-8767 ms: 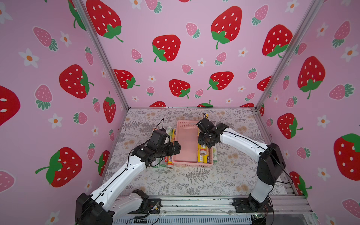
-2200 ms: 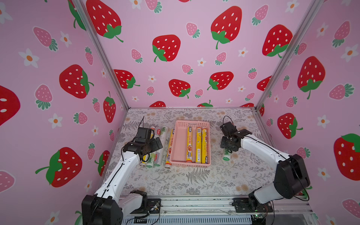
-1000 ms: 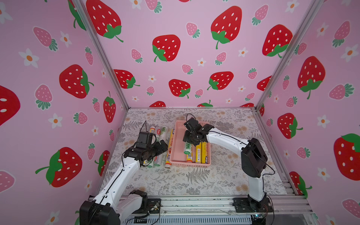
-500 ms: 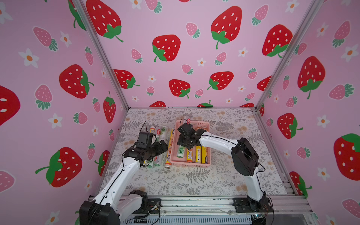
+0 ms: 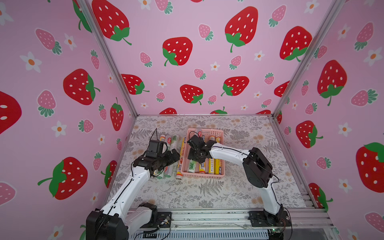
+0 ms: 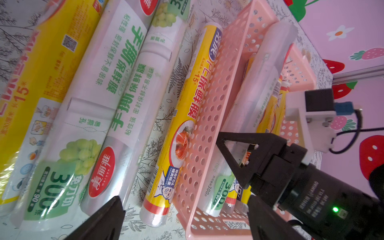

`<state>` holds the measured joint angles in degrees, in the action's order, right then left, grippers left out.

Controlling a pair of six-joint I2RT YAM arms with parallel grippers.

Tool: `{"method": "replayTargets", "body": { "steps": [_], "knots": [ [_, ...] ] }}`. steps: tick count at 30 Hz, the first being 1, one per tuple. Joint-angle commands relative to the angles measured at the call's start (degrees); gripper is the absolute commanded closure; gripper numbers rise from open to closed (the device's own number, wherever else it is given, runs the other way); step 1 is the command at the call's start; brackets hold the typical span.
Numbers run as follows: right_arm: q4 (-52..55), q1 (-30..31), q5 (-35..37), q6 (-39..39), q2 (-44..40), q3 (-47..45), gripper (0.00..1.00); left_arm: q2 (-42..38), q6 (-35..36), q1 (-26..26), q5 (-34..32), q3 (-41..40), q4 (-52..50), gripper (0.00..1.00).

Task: Put the plastic wrap into the basket
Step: Place the plastic wrap in the basket, then adjust the basket at the center of the board.

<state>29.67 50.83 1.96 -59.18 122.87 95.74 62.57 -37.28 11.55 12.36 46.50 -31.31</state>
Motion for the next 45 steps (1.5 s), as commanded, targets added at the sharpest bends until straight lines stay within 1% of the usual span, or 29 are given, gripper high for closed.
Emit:
{"method": "replayTargets", "body": {
  "steps": [1, 10, 11, 13, 22, 24, 28, 30, 32, 37, 42, 44, 45],
  "knots": [
    [2.3, 0.3, 0.5, 0.8, 0.3, 2.6, 0.55, 0.7, 0.7, 0.5, 1.3, 0.7, 0.7, 0.02],
    [4.9, -0.1, 3.1, 5.5, -2.6, 4.5, 0.49, 1.0, 0.3, 1.6, 0.6, 0.2, 1.1, 0.02],
    [5.0, -0.3, 2.6, 5.8, -2.8, 4.7, 0.43, 1.1, 0.3, 1.8, 0.5, 0.2, 1.1, 0.02],
    [5.7, -0.8, 1.1, 6.5, -2.6, 5.6, 0.41, 1.5, 0.2, 2.1, 0.4, 0.2, 1.3, 0.02],
    [7.0, -1.5, 5.6, 8.5, -5.1, 4.7, 0.4, 3.4, -0.1, 3.8, -0.2, 0.7, 2.1, 0.02],
    [6.4, -1.7, 6.5, 8.8, -6.3, 3.3, 0.41, 3.7, -0.3, 4.0, -0.2, 0.8, 2.2, 0.03],
    [1.3, -3.5, 3.6, 8.4, -9.3, -2.4, 0.44, 4.1, -0.2, 4.6, -0.2, 1.3, 2.0, 0.04],
    [1.3, -4.3, 4.3, 8.5, -10.2, -4.1, 0.46, 4.0, 0.2, 4.9, -1.1, 2.0, 0.7, 0.04],
    [1.9, -4.7, 5.9, 8.9, -11.7, -5.7, 0.46, 3.8, 1.0, 5.0, -2.7, 2.7, -1.3, 0.05],
    [2.1, -5.2, 8.1, 12.3, -17.7, -9.8, 0.47, 3.1, 3.7, 4.9, -9.2, 4.2, -7.2, 0.09],
    [2.7, -5.1, 10.5, 15.5, -24.2, -14.8, 0.47, 3.2, 6.3, 4.9, -12.8, 5.2, -11.1, 0.15],
    [3.2, -5.3, 12.1, 16.4, -26.6, -17.3, 0.47, 3.4, 6.7, 5.0, -12.0, 4.9, -10.2, 0.17],
    [3.2, -5.6, 12.5, 16.7, -27.7, -18.7, 0.47, 3.9, 7.2, 5.0, -9.8, 4.7, -8.9, 0.2]
  ]
}}
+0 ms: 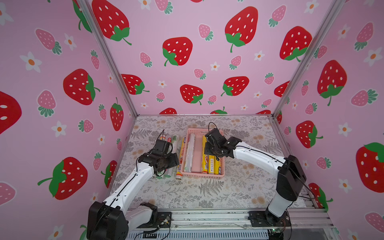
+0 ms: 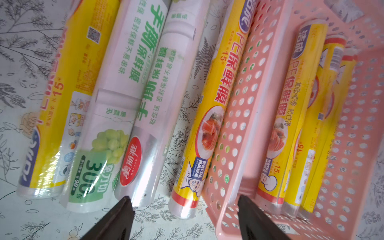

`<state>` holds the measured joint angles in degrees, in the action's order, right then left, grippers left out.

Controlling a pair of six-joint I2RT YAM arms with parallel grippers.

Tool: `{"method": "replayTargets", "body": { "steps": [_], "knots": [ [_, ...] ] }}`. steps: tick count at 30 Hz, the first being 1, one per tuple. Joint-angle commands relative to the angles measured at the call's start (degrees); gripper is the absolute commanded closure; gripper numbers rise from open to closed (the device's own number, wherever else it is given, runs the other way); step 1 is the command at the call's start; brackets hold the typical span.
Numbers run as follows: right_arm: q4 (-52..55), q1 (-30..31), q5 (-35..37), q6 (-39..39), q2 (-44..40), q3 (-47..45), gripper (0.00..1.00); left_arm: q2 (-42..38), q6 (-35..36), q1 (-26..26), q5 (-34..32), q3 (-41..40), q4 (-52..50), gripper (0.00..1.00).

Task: Put the plastic wrap into the basket
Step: Adjust the basket at the center of the board.

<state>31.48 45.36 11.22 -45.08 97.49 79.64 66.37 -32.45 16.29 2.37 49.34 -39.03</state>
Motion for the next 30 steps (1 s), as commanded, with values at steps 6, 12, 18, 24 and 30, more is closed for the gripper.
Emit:
{"method": "replayTargets", "body": {
  "steps": [6, 12, 18, 24, 30],
  "knots": [
    [1.1, -5.1, 2.1, 2.0, -8.8, -11.3, 0.54, 6.8, 0.9, 2.2, 3.8, 4.0, 2.9, 0.23],
    [-0.3, -7.2, 1.1, 2.6, -15.9, -17.9, 0.53, 13.2, -2.0, 6.5, 3.5, 6.3, 7.9, 0.24],
    [-0.4, -9.2, -0.2, 4.1, -18.7, -20.4, 0.53, 17.0, -4.3, 9.6, 1.9, 7.2, 10.5, 0.23],
    [-1.4, -11.7, -1.9, 4.4, -19.8, -23.3, 0.53, 19.3, -6.2, 13.4, 1.5, 8.3, 12.3, 0.23],
    [-1.7, -13.2, -2.4, 5.1, -20.7, -24.9, 0.53, 20.9, -7.3, 16.8, -0.4, 10.4, 13.0, 0.23]
  ]
}}
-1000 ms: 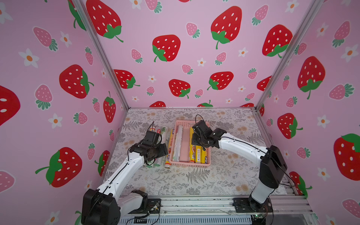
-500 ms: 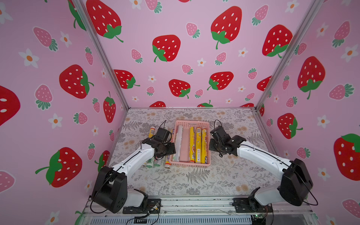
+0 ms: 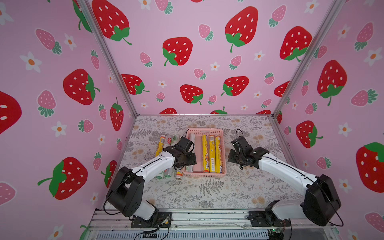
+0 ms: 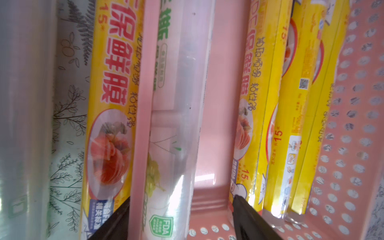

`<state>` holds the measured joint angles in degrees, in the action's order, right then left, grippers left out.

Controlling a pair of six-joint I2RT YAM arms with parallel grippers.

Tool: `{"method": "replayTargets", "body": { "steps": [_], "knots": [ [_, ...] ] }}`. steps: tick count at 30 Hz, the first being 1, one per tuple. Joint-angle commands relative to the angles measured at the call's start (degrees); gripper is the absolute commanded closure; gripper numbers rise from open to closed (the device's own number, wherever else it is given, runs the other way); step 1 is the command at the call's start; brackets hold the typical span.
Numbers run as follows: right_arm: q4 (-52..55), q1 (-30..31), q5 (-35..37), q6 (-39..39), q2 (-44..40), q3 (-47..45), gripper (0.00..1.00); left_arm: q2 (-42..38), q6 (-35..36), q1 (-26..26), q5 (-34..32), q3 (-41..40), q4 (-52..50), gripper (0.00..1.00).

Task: Put the plastic wrap into the basket
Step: Adjust the basket at the center of the board, then pick up the plastic wrap from the center of the board.

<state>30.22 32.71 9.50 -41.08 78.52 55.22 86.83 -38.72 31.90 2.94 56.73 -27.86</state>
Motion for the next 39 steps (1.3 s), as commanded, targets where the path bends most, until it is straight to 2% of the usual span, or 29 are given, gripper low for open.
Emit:
{"method": "replayTargets", "body": {
  "steps": [1, 6, 13, 17, 22, 39],
  "knots": [
    [-0.5, -0.8, -0.9, 1.2, -1.8, -0.6, 0.53, 0.6, -1.1, 1.6, -1.1, 3.4, 1.8, 0.23],
    [-0.6, -1.5, -1.1, 2.1, -1.9, -0.6, 0.53, 0.5, -1.1, 2.3, -3.9, 4.9, -0.7, 0.21],
    [0.1, -3.5, -1.2, 4.5, -3.2, 0.6, 0.53, -7.3, 2.2, 0.9, -13.9, 5.8, -13.0, 0.15],
    [0.2, -3.8, -1.8, 5.6, -3.7, 0.9, 0.52, -9.0, 4.5, -1.2, -13.4, 3.4, -14.9, 0.16],
    [0.6, -3.8, -2.8, 6.1, -4.2, 1.0, 0.53, -7.8, 5.9, -2.6, -12.4, 0.5, -12.9, 0.23],
    [1.6, -3.8, -2.8, 6.4, -6.9, 0.3, 0.53, -0.8, 8.7, -4.2, -12.7, -0.5, -7.4, 0.35]
  ]
}}
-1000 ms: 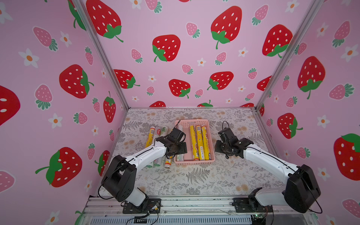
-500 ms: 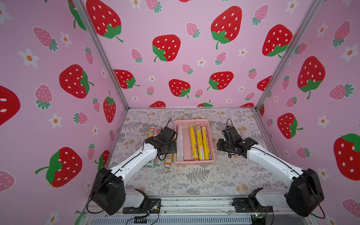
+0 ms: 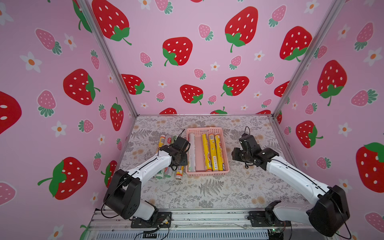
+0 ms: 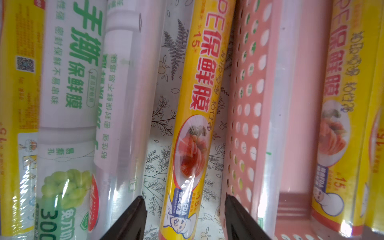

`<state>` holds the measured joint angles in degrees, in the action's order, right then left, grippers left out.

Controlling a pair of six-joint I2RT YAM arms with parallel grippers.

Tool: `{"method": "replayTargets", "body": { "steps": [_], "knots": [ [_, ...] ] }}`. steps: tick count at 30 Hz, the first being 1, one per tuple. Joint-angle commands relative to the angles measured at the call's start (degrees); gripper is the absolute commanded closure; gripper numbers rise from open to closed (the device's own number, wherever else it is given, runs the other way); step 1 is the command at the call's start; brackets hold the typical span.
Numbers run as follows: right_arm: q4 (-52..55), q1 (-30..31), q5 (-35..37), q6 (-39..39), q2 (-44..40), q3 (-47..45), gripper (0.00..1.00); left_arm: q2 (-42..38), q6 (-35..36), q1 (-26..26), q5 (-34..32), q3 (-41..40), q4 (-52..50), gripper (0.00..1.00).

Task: Put the plastic wrap into the basket
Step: Pick up the plastic wrap from the center of the board.

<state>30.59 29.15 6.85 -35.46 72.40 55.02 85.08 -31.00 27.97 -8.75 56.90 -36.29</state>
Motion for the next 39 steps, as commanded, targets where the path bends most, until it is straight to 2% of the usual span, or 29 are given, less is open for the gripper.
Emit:
{"method": "replayTargets", "body": {
  "steps": [1, 15, 28, 31, 35, 39],
  "knots": [
    [1.2, -0.2, -0.1, 0.8, -0.8, 0.5, 0.53, 1.3, 1.0, -0.2, -0.9, -0.8, 1.4, 0.35],
    [1.2, -0.2, 0.0, 0.2, -1.3, -0.3, 0.53, 7.7, 1.6, -0.2, 0.4, -2.1, 7.9, 0.36],
    [1.0, -0.2, 0.2, 0.1, -0.6, -0.1, 0.53, 10.9, 0.2, -0.2, -1.7, -3.9, 13.2, 0.41],
    [1.2, -0.2, 0.5, 0.2, -0.9, -0.1, 0.53, 11.9, -0.5, -0.2, -1.5, -4.5, 14.5, 0.45],
    [1.8, -0.2, 1.1, 0.6, -1.5, 0.3, 0.53, 12.1, -1.2, -0.2, -1.4, -4.7, 14.7, 0.58],
    [2.2, -0.2, 1.5, 0.8, -2.2, 0.7, 0.53, 10.0, -1.8, -0.2, -2.1, -4.4, 12.9, 0.61]
  ]
}}
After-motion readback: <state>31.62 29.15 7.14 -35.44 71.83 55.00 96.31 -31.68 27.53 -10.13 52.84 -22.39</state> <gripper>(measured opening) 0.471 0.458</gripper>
